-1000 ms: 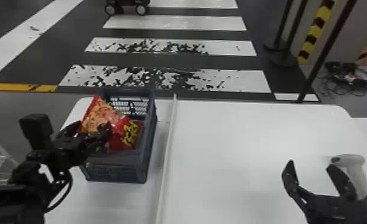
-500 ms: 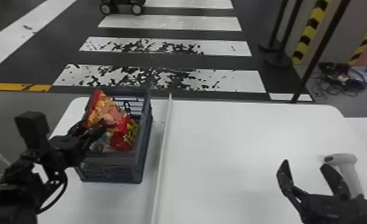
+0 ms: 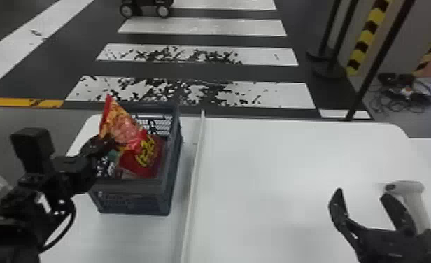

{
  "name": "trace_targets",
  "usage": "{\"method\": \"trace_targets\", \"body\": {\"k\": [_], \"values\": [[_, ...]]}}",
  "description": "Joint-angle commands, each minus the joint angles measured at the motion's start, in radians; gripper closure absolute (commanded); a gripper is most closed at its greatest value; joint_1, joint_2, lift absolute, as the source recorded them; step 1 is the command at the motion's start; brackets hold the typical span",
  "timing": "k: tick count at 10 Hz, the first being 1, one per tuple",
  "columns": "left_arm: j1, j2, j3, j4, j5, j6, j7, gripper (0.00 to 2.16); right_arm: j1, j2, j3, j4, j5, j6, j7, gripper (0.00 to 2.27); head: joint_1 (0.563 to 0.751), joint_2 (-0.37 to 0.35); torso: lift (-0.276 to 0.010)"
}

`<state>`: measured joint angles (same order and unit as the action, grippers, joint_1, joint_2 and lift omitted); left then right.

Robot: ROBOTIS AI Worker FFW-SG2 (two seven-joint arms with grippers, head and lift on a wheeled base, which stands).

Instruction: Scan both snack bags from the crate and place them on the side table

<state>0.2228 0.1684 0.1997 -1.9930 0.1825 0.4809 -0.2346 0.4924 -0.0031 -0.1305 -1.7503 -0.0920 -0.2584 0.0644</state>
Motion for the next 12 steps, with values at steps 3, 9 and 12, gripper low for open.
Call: {"method": "trace_targets", "body": {"k": [3,9,12], "values": [[0.007,0.000,0.021,-0.145,0.037,0.000,0.004,2.14,0.003,0.004,0.000,-0.003,0.005,0.000,0.000,0.07,0.695,0.011,-0.098],[0.063,0.048,0.107,-0.458,0.109,0.147,0.057,2.14,0.008,0.004,0.009,-0.008,0.003,0.000,0.000,0.07,0.695,0.025,-0.098],[0.061,0.042,0.089,-0.510,0.189,0.153,0.104,2.14,0.009,0.004,0.011,-0.008,0.005,-0.003,0.000,0.07,0.695,0.019,-0.098]]}}
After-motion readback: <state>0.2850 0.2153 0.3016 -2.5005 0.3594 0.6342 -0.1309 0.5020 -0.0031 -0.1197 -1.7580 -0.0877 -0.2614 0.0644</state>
